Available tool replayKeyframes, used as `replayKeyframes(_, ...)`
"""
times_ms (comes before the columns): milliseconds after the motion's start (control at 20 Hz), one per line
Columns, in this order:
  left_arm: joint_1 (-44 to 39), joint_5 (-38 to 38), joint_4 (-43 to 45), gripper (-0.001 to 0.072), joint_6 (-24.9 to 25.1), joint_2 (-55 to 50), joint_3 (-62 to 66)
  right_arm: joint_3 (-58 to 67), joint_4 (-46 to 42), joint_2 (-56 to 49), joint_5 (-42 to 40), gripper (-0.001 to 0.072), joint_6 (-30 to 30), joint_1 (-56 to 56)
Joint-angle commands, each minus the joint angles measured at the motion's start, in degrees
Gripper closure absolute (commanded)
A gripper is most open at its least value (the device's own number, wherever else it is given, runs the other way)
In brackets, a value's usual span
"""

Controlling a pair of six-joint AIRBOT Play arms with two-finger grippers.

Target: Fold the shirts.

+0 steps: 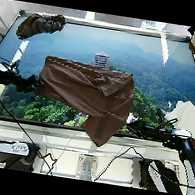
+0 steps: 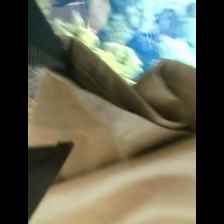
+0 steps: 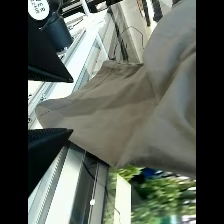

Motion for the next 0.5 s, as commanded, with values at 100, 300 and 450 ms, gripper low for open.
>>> replayKeyframes(100, 0.0, -3.0, -1.4, 0.0298, 0.3, -0.1, 6.3, 0.0, 0.6, 0.0, -0.1, 0.0372, 0.0, 0.0)
replayKeyframes(300, 0.0, -5.2, 6.8, 0.0297, -1.7, -0.1, 12.2, 0.0, 0.6, 0.0, 0.1, 0.0372, 0.0, 0.0)
replayKeyframes(450, 0.5, -9.4, 14.4, 0.0296, -2.8, -0.5, 12.1, 0.0, 0.6, 0.0, 0.2, 0.0372, 0.2, 0.0)
